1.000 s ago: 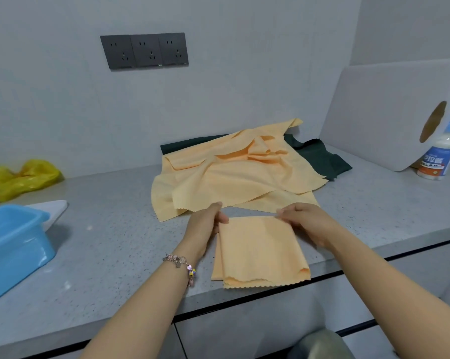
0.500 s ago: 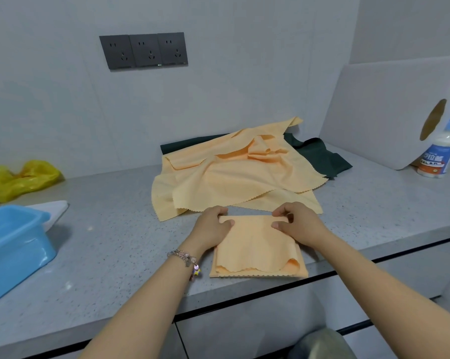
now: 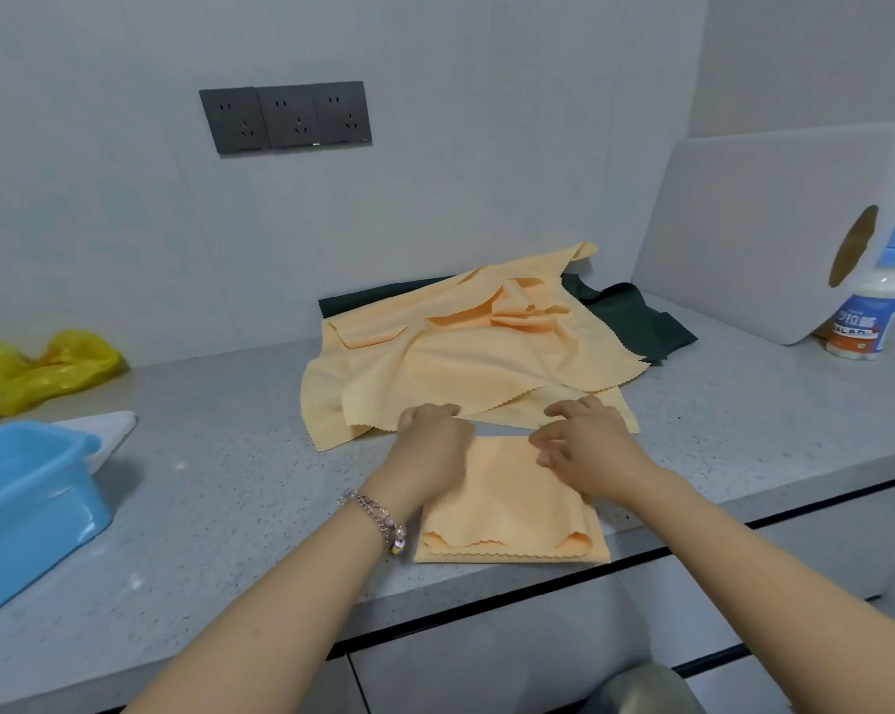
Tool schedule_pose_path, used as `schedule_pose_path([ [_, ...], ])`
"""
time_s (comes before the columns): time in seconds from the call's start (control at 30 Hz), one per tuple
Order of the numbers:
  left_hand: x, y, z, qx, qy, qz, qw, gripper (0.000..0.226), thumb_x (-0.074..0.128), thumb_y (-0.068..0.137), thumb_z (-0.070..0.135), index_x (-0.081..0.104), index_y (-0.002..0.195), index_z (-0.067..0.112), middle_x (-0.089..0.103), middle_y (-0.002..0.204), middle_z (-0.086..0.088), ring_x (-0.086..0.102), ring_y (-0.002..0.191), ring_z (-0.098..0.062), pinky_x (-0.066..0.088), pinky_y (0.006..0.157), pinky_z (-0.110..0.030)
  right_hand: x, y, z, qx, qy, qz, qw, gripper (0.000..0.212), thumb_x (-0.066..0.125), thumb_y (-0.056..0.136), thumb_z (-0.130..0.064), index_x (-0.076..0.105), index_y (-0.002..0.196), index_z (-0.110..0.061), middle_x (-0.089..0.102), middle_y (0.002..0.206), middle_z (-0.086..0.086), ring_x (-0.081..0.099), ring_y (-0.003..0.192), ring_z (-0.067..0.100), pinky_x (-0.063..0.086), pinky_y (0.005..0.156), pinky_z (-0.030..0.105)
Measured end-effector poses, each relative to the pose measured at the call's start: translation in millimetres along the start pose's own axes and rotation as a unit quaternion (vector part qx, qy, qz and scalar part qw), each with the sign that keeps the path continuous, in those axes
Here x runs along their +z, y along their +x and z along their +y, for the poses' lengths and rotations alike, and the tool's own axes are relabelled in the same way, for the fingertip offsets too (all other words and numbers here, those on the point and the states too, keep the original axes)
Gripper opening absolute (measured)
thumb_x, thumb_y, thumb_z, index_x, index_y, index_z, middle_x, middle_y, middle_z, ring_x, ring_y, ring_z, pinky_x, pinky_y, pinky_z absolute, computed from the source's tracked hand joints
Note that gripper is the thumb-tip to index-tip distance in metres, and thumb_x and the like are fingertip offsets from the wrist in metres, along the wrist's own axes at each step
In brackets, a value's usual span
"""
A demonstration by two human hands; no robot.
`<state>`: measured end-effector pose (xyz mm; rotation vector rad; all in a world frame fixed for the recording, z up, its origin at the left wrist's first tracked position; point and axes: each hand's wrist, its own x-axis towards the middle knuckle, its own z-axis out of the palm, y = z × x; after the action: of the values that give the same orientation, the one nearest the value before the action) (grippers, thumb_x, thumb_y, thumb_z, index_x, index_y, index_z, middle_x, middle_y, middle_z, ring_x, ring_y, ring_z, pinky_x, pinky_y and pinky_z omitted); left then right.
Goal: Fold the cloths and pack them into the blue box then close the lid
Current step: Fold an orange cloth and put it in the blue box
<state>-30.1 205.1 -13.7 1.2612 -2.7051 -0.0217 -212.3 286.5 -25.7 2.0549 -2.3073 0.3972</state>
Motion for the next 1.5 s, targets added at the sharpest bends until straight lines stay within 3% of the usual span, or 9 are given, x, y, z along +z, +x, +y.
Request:
schedule_pose_path([
  [0.13, 6.6, -15.2, 21.9, 0.029, -0.015, -0.164, 0.986, 0.058, 0.024, 0.100, 0.038, 0.020, 0.146, 0.003, 0.003, 0.157, -0.017, 0.003, 0.145, -0.031, 0.006, 0.117, -0.039, 5.3, -9.6, -25.3, -0.032, -0.048, -0.070, 0.996, 0.039, 0.027, 0.098, -0.035, 0.061, 0.099, -0.015, 0.055, 0.117, 0.006, 0.036, 0.128, 0.025, 0.021, 0.107, 0.035],
  [0.23, 27.6, -25.8, 17.7, 0.023, -0.002, -0.158, 0.987, 0.066, 0.014, 0.099, 0.050, -0.007, 0.151, 0.015, -0.017, 0.157, -0.010, -0.018, 0.144, -0.024, -0.012, 0.117, -0.039, 20.4, -21.8, -27.3, -0.017, -0.071, -0.130, 0.989, 0.054, 0.017, 0.101, -0.038, 0.029, 0.142, -0.005, 0.024, 0.153, 0.013, 0.016, 0.142, 0.024, 0.008, 0.117, 0.038],
  [0.4, 46.5, -27.4, 7.1, 0.025, -0.028, -0.116, 0.993, 0.064, 0.011, 0.097, 0.056, -0.008, 0.150, 0.026, -0.019, 0.157, -0.003, -0.021, 0.143, -0.017, -0.019, 0.111, -0.031, 34.5, -28.8, -13.6, -0.015, -0.028, -0.127, 0.991, 0.058, 0.008, 0.100, -0.043, -0.006, 0.150, -0.016, -0.011, 0.158, 0.001, -0.013, 0.144, 0.011, -0.013, 0.115, 0.031],
  [0.67, 47.4, -19.9, 6.8, 0.016, -0.075, -0.057, 0.995, 0.057, 0.020, 0.099, 0.046, 0.012, 0.151, 0.023, 0.001, 0.159, -0.003, -0.006, 0.145, -0.021, -0.008, 0.116, -0.034, 35.3, -7.3, -2.1, -0.059, -0.020, -0.059, 0.996, 0.054, 0.018, 0.100, -0.046, 0.015, 0.150, -0.025, 0.007, 0.158, 0.001, 0.001, 0.144, 0.017, -0.007, 0.114, 0.034],
  [0.77, 44.5, -26.9, 3.4, 0.074, -0.146, 0.032, 0.986, 0.042, 0.036, 0.099, 0.032, 0.043, 0.140, 0.024, 0.037, 0.136, 0.006, 0.024, 0.131, -0.014, 0.010, 0.108, -0.026, 31.5, -12.7, -4.4, -0.144, 0.001, 0.082, 0.986, 0.031, 0.042, 0.096, -0.038, 0.052, 0.122, -0.023, 0.049, 0.119, -0.003, 0.040, 0.110, 0.019, 0.021, 0.087, 0.028],
  [0.9, 41.0, -34.8, -6.6, 0.109, -0.182, -0.030, 0.977, 0.045, 0.037, 0.098, 0.039, 0.038, 0.143, 0.030, 0.037, 0.136, 0.013, 0.022, 0.129, -0.005, 0.018, 0.113, -0.029, 26.4, -25.9, -3.6, -0.148, 0.138, 0.081, 0.976, 0.003, 0.060, 0.087, -0.021, 0.063, 0.088, -0.021, 0.054, 0.079, -0.010, 0.045, 0.079, 0.010, 0.037, 0.072, 0.028],
  [1.1, 39.4, -42.5, -13.8, 0.125, -0.190, -0.091, 0.970, 0.045, 0.038, 0.096, 0.049, 0.031, 0.141, 0.048, 0.021, 0.151, 0.016, 0.007, 0.136, 0.002, 0.006, 0.112, -0.022, 17.9, -47.1, 8.7, -0.115, 0.235, 0.031, 0.965, 0.008, 0.073, 0.079, -0.032, 0.073, 0.087, -0.032, 0.064, 0.101, -0.018, 0.051, 0.103, 0.003, 0.036, 0.093, 0.022],
  [1.27, 36.2, -45.0, -9.4, 0.129, -0.159, -0.099, 0.974, 0.044, 0.035, 0.098, 0.048, 0.031, 0.141, 0.046, 0.012, 0.157, 0.011, 0.000, 0.143, -0.003, 0.001, 0.114, -0.023, 6.0, -54.8, 9.3, -0.130, 0.144, -0.022, 0.981, 0.025, 0.070, 0.075, -0.049, 0.070, 0.100, -0.043, 0.055, 0.123, -0.022, 0.045, 0.114, -0.001, 0.033, 0.094, 0.015],
  [1.5, 24.2, -46.9, -11.5, 0.139, -0.158, -0.134, 0.968, 0.058, 0.052, 0.083, 0.064, 0.035, 0.137, 0.051, 0.011, 0.157, 0.013, 0.000, 0.143, -0.001, -0.002, 0.112, -0.018, 2.8, -54.6, 6.3, -0.175, 0.071, 0.002, 0.982, 0.021, 0.056, 0.088, -0.044, 0.072, 0.096, -0.033, 0.071, 0.100, -0.010, 0.059, 0.103, 0.005, 0.044, 0.088, 0.026],
])
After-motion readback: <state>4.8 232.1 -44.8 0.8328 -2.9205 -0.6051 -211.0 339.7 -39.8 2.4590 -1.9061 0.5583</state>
